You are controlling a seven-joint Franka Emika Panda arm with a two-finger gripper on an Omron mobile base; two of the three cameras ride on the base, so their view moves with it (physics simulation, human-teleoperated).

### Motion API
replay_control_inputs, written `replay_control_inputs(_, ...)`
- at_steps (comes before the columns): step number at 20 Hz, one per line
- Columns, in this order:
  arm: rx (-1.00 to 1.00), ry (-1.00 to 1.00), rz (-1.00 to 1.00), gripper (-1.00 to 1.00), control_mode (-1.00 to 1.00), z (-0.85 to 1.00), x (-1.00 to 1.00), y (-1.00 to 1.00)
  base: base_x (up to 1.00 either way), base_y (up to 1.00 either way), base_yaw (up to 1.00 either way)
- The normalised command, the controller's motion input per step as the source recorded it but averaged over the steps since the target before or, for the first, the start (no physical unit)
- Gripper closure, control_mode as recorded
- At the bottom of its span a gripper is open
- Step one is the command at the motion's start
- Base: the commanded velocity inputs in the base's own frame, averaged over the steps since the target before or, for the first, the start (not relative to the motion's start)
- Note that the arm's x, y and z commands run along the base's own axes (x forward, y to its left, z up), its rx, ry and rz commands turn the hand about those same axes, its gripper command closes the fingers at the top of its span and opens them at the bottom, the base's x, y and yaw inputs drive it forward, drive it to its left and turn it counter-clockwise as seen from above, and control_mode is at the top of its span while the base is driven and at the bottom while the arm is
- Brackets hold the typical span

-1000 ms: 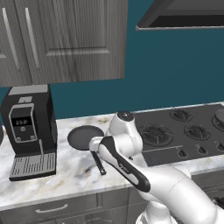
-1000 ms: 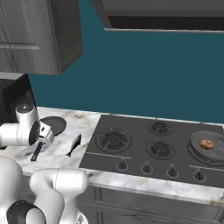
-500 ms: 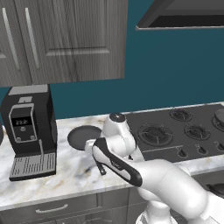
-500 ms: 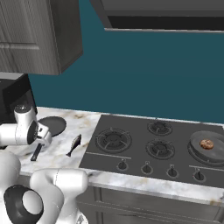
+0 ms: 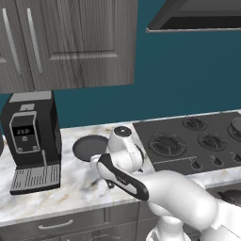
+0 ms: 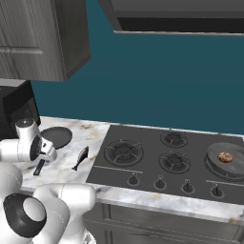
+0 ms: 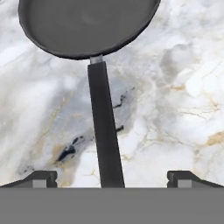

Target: Place both pans onto different burners. Then place the mushroom and the fish on different pans.

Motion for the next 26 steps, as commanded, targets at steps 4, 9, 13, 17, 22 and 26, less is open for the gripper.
replay_control_inputs(4,0.0,0.01,0.0,-1.0,-1.0,-0.14,0.08,0.0,0.0,0.0,0.0)
replay_control_inputs(9,0.0,0.01,0.0,-1.0,-1.0,-0.15,0.08,0.0,0.0,0.0,0.0)
replay_control_inputs(13,0.0,0.02,0.0,-1.0,-1.0,-0.2,0.08,0.0,0.0,0.0,0.0)
replay_control_inputs(17,0.0,0.01,0.0,-1.0,-1.0,-0.18,0.04,0.0,0.0,0.0,0.0)
replay_control_inputs(22,0.0,0.0,0.0,-1.0,-1.0,-0.18,0.02,0.03,0.0,0.0,0.0)
replay_control_inputs(26,0.0,0.02,0.0,-1.0,-1.0,-0.17,0.01,0.06,0.0,0.0,0.0)
